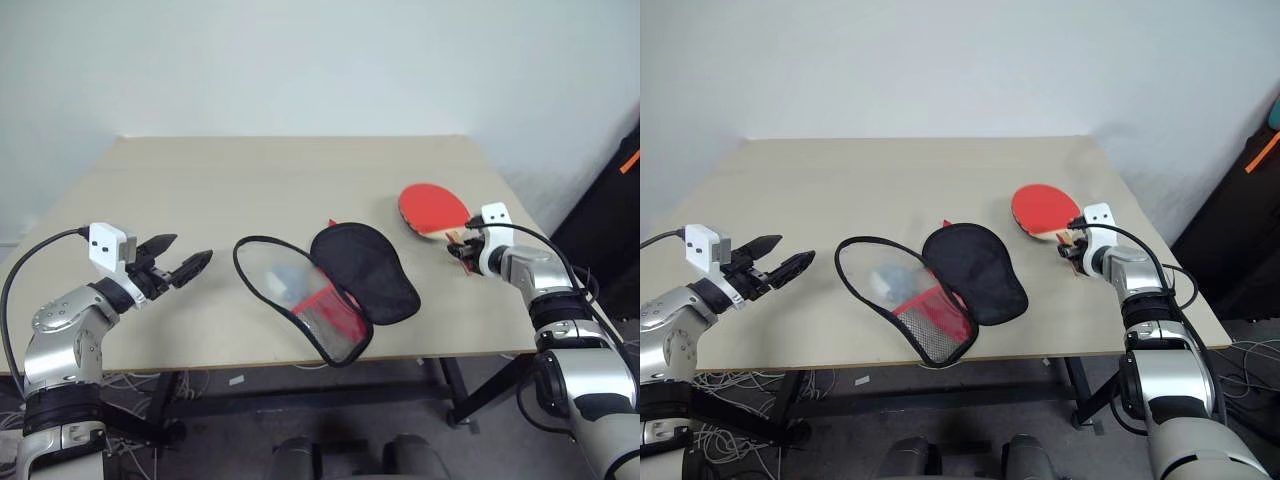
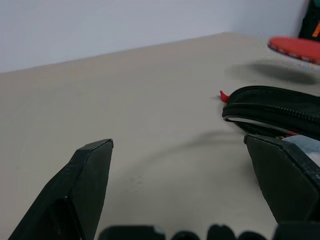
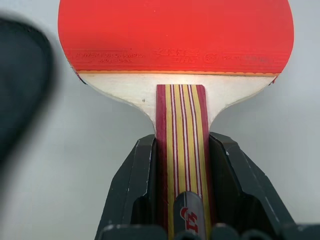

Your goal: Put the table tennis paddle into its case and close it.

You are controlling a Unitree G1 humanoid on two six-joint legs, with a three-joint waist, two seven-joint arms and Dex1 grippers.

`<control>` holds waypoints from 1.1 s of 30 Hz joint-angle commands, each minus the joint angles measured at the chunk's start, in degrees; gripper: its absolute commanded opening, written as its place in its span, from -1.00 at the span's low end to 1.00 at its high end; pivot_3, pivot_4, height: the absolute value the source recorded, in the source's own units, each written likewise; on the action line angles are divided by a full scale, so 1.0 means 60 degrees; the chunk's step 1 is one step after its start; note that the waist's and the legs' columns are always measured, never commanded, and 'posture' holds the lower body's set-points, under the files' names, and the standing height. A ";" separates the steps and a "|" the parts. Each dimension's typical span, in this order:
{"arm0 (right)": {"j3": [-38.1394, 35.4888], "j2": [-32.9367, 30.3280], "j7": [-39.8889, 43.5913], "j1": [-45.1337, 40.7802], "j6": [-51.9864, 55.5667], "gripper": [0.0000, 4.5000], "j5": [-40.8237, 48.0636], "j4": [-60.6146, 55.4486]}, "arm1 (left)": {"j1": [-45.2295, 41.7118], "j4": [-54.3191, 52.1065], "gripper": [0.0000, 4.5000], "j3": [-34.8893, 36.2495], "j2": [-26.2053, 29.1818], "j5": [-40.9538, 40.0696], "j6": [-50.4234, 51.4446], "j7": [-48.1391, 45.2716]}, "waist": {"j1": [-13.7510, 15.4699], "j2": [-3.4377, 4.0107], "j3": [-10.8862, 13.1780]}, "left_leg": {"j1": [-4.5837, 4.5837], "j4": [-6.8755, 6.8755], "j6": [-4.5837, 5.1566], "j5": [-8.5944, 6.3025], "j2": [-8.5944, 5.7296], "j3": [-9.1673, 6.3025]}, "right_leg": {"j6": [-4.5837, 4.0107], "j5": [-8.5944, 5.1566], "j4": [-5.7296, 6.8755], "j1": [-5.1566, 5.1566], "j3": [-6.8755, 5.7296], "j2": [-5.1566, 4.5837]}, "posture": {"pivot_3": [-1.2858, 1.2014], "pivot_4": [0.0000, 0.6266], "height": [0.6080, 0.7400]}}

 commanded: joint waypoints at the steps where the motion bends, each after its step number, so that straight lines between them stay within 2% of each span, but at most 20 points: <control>1: 0.0023 0.0467 -0.0273 0.0314 0.1055 -0.51 0.0431 -0.2515 | -0.0334 0.0070 1.00 -0.0031 0.0055 0.0052 -0.0210 -0.0052 | 0.0012 0.0001 0.0000 | 0.0001 0.0000 0.0000 0.0000 0.0003 0.0002 | 0.0000 0.0000 0.0001 -0.0002 0.0001 0.0002 | 0.03 -1.00 1.00; 4: 0.0201 0.1060 -0.0730 0.0830 0.2397 -0.51 0.0628 -0.4531 | -0.0530 0.0282 1.00 -0.0130 0.0086 0.0085 -0.0258 -0.0102 | 0.0016 0.0001 0.0000 | -0.0002 0.0003 -0.0001 0.0000 0.0003 0.0002 | 0.0000 -0.0001 0.0007 -0.0006 0.0001 0.0000 | 0.03 -1.00 1.00; 11: 0.0855 0.2387 -0.1950 0.2045 0.4671 -0.51 0.0682 -0.7258 | -0.0692 0.0531 1.00 -0.0227 0.0055 0.0180 -0.0373 -0.0217 | 0.0101 -0.0005 -0.0004 | -0.0015 0.0009 -0.0002 -0.0002 0.0001 0.0000 | 0.0000 0.0000 0.0003 -0.0010 -0.0002 -0.0002 | 0.03 -1.00 1.00; 22: 0.1488 0.2707 -0.2362 0.2903 0.5257 -0.51 0.0604 -0.7732 | -0.0515 0.0401 1.00 -0.0160 0.0057 0.0167 -0.0318 -0.0238 | 0.0087 -0.0005 -0.0003 | -0.0019 0.0005 -0.0003 -0.0002 0.0003 0.0002 | 0.0000 -0.0001 0.0003 -0.0023 -0.0003 -0.0001 | 0.03 -1.00 1.00; 33: 0.1957 0.2621 -0.2307 0.2707 0.4975 -0.51 0.0458 -0.7351 | -0.0395 0.0306 1.00 -0.0117 0.0020 0.0130 -0.0309 -0.0152 | 0.0086 -0.0005 -0.0003 | -0.0019 0.0004 -0.0004 -0.0002 0.0004 0.0003 | 0.0000 -0.0002 0.0000 -0.0023 -0.0003 -0.0002 | 0.03 -1.00 1.00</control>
